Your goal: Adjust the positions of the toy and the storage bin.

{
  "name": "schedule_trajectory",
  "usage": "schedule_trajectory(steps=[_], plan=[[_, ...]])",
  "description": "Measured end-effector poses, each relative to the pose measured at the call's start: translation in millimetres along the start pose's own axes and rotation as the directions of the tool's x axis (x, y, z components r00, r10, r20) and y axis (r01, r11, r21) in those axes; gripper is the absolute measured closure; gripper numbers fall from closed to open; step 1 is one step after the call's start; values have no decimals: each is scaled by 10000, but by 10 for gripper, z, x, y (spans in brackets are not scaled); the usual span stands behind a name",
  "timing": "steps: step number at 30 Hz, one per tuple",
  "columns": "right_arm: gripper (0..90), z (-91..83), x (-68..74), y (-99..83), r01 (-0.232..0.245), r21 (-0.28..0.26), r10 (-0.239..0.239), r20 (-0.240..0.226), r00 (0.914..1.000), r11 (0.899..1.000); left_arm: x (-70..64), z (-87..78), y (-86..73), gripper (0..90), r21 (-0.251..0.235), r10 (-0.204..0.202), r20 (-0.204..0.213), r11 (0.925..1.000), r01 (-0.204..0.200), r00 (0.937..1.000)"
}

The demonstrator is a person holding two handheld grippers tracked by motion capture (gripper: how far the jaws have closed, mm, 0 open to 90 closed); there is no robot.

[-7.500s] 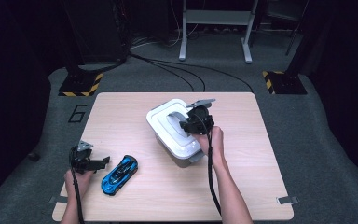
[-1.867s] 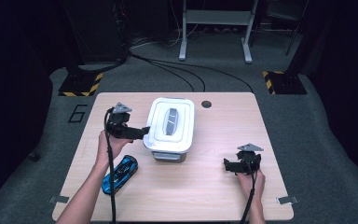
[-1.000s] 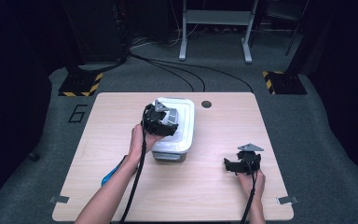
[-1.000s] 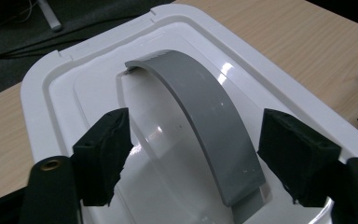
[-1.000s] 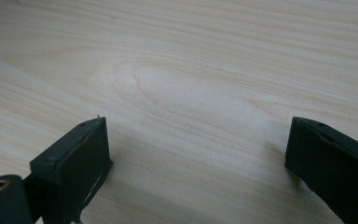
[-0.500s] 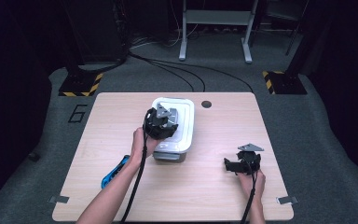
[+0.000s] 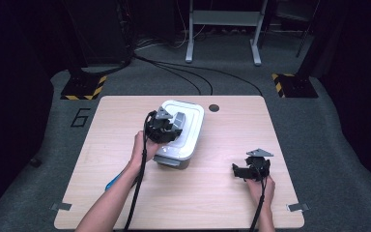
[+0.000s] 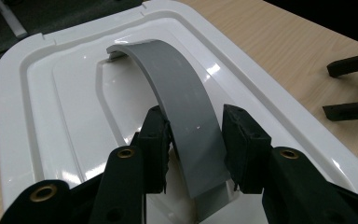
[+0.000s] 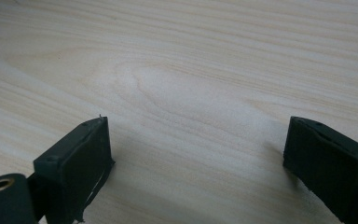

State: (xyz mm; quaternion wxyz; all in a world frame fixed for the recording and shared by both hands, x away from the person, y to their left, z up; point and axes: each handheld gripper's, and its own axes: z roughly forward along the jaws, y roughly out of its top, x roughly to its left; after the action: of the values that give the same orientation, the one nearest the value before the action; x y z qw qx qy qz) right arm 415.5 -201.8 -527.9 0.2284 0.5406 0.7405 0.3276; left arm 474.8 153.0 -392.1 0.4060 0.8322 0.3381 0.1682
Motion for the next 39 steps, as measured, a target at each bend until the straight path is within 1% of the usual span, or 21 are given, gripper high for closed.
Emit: schedule_trajectory(steps=[5,6,8,9,10,11,12,13,14,15,16,18,19,23,24,25,27,28,30,33,39], plan=[[67,0,1,0,-10,-1,10,1,10000,10000,7,-11,2,625,89,58,53,9999,-58,10000],[68,1,0,0,-7,-5,7,-13,10000,10000,2,-16,8,622,167,149,-35,9998,-149,9999],[68,1,-1,0,-3,-7,3,-12,10000,10000,-45,-18,28,599,274,511,-503,9984,-498,9974],[68,0,-1,0,-3,-4,3,-12,10000,10000,-79,-18,44,577,297,688,-824,9973,-666,9942],[68,1,-1,0,-4,-7,4,-12,10000,10000,-109,-14,69,522,379,1086,-1205,9938,-1047,9868],[68,0,-1,0,-7,-6,7,-12,10000,10000,-134,-9,82,498,427,1177,-1286,9927,-1131,9847],[69,1,-1,0,-3,-8,3,-12,10000,10000,-163,4,98,492,417,1294,-1500,9913,-1245,9802],[69,0,-1,0,-6,-6,6,-10,10000,10000,-182,18,122,469,484,1488,-1732,9886,-1425,9736],[69,0,-1,0,-4,-9,4,-10,10000,10000,-200,36,142,462,464,1548,-1889,9878,-1486,9697],[69,0,-1,0,-6,-8,6,-9,10000,10000,-210,45,168,464,577,1619,-2028,9865,-1533,9657],[69,0,-1,0,-3,-11,3,-10,10000,10000,-221,66,187,476,543,1738,-2268,9847,-1658,9583],[70,0,-2,0,-4,-9,4,-11,10000,10000,-240,92,211,511,648,1882,-2502,9820,-1775,9497],[70,0,-2,0,-4,-13,4,-12,10000,10000,-244,92,218,516,756,1978,-2536,9799,-1845,9469],[71,-2,-8,-1,63,1,-63,-13,10000,10000,-248,94,206,551,641,1962,-2790,9805,-1856,9400],[71,0,-3,0,-5,-18,5,-19,10000,10000,-237,91,202,565,647,1908,-2735,9816,-1799,9428],[72,-1,-6,-1,39,-5,-39,-15,10000,10000,-219,87,198,579,594,1750,-2594,9845,-1652,9498],[71,0,-3,0,-5,-19,5,-20,10000,10000,-194,90,189,616,572,1593,-2418,9870,-1499,9572],[71,0,-3,0,-7,-20,7,-19,10000,10000,-184,93,183,624,448,1508,-2349,9885,-1443,9603],[72,0,-3,0,-3,-20,3,-18,10000,10000,-168,90,185,630,418,1435,-2304,9896,-1376,9624],[72,0,-3,0,-2,-20,2,-19,10000,10000,-142,89,178,641,258,1099,-2152,9939,-1068,9704],[72,0,-4,0,14,-14,-14,-20,10000,10000,-74,76,173,654,125,835,-1786,9965,-826,9804]])
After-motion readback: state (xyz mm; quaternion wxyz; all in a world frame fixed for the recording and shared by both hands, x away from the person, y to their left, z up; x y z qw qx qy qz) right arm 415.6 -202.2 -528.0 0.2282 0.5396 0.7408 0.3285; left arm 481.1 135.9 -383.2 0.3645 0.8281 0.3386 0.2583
